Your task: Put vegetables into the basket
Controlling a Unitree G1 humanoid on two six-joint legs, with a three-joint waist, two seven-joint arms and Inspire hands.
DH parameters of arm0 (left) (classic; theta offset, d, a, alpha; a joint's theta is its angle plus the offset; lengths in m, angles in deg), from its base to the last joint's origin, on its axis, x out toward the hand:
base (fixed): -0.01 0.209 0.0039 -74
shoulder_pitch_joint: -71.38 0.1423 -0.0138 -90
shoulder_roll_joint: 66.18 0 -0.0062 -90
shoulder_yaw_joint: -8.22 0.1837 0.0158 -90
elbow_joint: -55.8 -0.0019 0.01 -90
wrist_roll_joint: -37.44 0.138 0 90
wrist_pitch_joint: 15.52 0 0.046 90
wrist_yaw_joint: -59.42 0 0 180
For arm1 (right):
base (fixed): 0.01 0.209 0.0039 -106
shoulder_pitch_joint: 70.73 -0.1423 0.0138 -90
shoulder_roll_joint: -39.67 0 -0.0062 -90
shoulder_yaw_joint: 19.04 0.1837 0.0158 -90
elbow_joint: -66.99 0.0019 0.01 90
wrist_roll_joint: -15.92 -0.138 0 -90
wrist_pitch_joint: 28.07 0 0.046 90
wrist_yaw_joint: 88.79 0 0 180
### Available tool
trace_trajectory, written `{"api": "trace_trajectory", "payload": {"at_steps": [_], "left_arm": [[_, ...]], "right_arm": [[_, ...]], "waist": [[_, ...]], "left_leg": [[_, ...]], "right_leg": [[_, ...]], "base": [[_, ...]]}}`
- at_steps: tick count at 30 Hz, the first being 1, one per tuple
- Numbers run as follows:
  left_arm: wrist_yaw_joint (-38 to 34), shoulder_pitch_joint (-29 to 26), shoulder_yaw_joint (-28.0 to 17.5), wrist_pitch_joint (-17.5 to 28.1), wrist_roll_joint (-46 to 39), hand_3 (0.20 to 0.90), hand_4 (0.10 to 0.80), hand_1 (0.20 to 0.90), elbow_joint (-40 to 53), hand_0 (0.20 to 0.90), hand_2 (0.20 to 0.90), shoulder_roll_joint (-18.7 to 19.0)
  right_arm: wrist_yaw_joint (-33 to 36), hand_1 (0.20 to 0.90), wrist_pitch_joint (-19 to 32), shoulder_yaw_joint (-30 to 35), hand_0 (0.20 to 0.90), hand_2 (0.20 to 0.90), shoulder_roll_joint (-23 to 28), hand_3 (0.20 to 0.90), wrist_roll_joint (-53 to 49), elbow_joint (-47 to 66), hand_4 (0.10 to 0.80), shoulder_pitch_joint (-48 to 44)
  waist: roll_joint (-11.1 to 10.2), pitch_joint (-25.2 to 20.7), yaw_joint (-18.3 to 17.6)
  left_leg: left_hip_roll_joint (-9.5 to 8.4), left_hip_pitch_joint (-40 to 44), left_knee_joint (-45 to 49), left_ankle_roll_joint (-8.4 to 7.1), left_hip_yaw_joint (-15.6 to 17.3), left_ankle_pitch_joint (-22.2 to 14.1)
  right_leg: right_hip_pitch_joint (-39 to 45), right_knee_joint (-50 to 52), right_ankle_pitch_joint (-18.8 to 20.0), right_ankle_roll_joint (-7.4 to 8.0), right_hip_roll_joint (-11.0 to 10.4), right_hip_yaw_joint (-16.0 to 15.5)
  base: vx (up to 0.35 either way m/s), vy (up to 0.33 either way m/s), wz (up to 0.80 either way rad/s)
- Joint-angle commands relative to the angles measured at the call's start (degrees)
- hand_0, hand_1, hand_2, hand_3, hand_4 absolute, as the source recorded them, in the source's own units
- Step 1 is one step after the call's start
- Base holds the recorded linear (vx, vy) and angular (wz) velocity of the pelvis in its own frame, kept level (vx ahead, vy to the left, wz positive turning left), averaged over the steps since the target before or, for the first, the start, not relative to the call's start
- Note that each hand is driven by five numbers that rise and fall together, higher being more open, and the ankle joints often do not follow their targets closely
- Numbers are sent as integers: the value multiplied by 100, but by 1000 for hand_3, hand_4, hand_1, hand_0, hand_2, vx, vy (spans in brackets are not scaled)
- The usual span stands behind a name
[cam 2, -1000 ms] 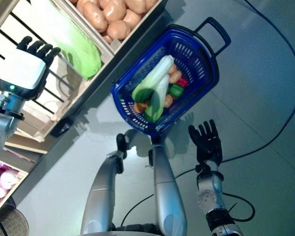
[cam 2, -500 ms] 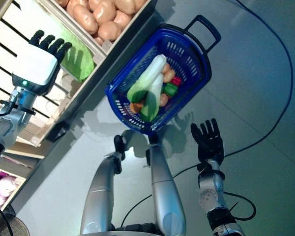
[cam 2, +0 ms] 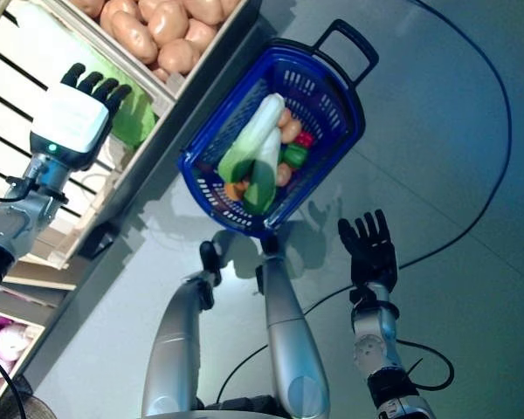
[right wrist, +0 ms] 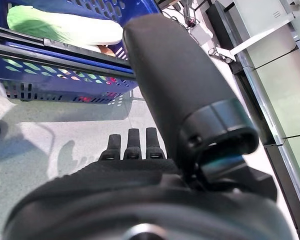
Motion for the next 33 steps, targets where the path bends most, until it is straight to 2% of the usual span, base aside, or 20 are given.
{"api": "trace_trajectory", "payload": {"at_steps": [1, 5, 7, 12, 14, 20, 27, 33], "left_arm": [[-189, -729, -375, -450, -152, 900, 800, 900, -243, 900, 900, 245], [24, -749, -352, -681, -281, 900, 800, 900, -295, 900, 900, 223], [-19, -655, -396, -733, -333, 900, 800, 900, -364, 900, 900, 160], [-320, -568, -488, -687, -90, 900, 800, 900, -448, 900, 900, 130], [-546, -555, -511, -825, -63, 900, 800, 900, -330, 900, 900, 173], [-1153, -552, -647, -892, 136, 900, 800, 900, -357, 900, 900, 207], [-990, -593, -618, -956, 261, 900, 800, 900, -293, 900, 900, 219], [-1263, -668, -579, -999, 280, 900, 800, 900, -260, 900, 900, 287]], "right_arm": [[147, 900, 441, 92, 900, 900, 279, 900, -50, 542, 800, 29], [303, 900, 415, 134, 900, 900, 323, 900, 7, 732, 800, 99], [304, 900, 428, 120, 900, 900, 334, 900, 20, 721, 800, 138], [325, 900, 362, 160, 900, 900, 391, 900, 1, 815, 800, 170], [327, 900, 311, 177, 900, 900, 414, 900, -26, 888, 800, 203], [358, 900, 252, 130, 900, 900, 436, 900, -54, 951, 800, 194], [407, 900, 214, 154, 900, 900, 495, 900, 7, 1036, 800, 184], [540, 900, 101, 195, 900, 900, 607, 900, 65, 1108, 800, 169]], "waist": [[-135, -15, -5], [-173, -15, -24], [-184, -15, -12], [-240, -15, 25], [-251, -15, 37], [-265, -15, 74], [-266, -15, 52], [-312, -15, 31]], "left_leg": [[-40, -437, 43, 244, 208, 81], [-24, -611, 167, 271, 243, 0], [-13, -546, 250, 254, 215, -202], [10, -773, 414, 286, 210, -285], [44, -875, 517, 325, 215, -349], [51, -1131, 745, 316, 163, -422], [62, -1313, 905, 318, 166, -478], [100, -1452, 1044, 317, 156, -520]], "right_leg": [[125, -428, 368, -84, -357, -625], [-36, -392, 361, -78, -373, -659], [17, -315, 205, -38, -370, -653], [-196, -143, 183, -40, -410, -661], [-321, -6, 152, -50, -446, -670], [-553, 216, 118, -65, -491, -681], [-741, 381, 90, -70, -508, -673], [-892, 502, 103, -72, -519, -646]], "base": [[24, 26, -22], [38, 38, -9], [98, 55, -14], [20, 46, -5], [4, 16, -1], [2, 35, -2], [-3, 46, -5], [-10, 63, -12]]}}
